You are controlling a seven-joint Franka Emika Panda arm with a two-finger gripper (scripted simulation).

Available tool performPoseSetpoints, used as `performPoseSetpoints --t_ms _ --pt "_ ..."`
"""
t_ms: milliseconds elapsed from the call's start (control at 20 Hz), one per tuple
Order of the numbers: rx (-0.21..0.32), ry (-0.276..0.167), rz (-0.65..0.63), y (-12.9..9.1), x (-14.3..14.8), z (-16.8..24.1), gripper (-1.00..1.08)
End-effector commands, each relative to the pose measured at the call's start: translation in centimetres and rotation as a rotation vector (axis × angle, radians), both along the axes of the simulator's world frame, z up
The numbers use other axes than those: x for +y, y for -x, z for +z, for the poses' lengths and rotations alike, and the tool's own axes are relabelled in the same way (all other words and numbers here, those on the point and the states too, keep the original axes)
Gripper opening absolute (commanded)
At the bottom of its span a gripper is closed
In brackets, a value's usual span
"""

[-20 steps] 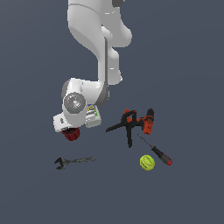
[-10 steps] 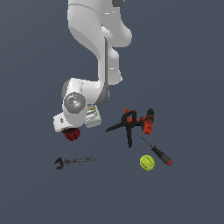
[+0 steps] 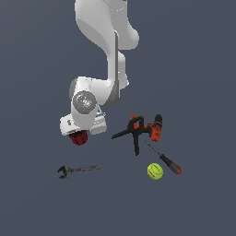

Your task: Pick up a designated object from a clutter of objects.

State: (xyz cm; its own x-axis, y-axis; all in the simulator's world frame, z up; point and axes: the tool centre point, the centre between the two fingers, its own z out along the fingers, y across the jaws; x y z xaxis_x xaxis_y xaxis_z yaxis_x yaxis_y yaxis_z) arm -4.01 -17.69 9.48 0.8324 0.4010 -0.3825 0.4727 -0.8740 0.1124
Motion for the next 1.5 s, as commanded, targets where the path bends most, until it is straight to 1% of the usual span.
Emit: performPoseSetpoints --t_ms 0,350,1450 --pt "-0.004 0.001 0.001 0.2 1.1 1.3 -1.00" --pt "-0.003 0.002 0.002 1.5 5.6 6.1 -1.00" --pt "0.000 0.000 0.005 6.3 23.9 25.7 -1.00"
